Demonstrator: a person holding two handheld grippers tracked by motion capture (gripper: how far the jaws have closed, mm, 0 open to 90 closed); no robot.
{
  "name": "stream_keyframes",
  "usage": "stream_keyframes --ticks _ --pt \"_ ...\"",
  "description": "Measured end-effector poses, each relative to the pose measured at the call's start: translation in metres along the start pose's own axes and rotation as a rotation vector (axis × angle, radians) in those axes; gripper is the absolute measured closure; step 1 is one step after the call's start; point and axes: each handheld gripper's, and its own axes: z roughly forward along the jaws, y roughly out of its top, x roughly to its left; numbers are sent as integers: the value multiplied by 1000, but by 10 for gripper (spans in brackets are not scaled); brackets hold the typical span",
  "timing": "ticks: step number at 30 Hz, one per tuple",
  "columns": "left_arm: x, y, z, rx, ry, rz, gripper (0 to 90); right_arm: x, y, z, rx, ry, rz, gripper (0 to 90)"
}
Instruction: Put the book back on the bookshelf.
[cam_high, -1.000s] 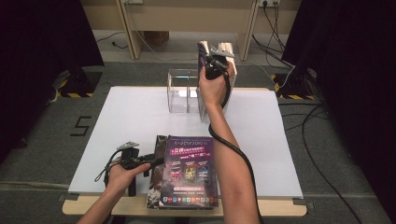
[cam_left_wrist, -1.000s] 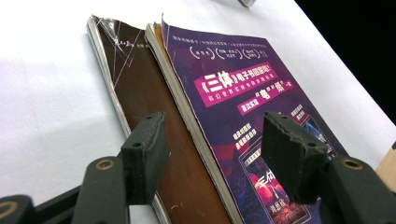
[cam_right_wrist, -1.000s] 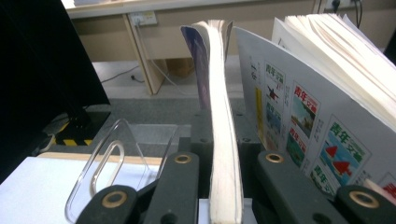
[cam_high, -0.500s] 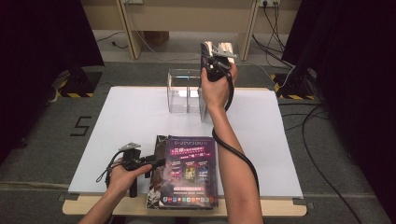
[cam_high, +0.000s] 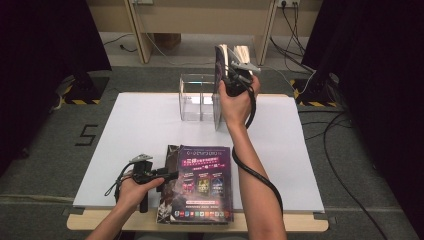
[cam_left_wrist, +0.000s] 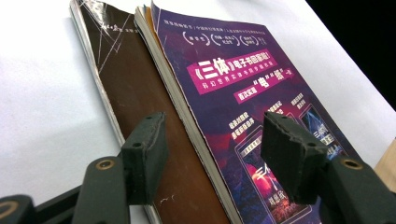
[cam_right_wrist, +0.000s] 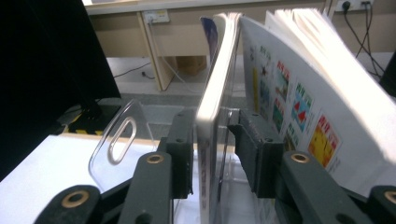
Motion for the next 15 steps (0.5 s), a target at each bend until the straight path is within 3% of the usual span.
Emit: stream_keyframes --ticks 4,15 --pt "0 0 3 6 -2 3 398 1 -4 -8 -4 6 -13 681" --pt "1 2 11 10 13 11 406 -11 -22 -37 26 41 20 674"
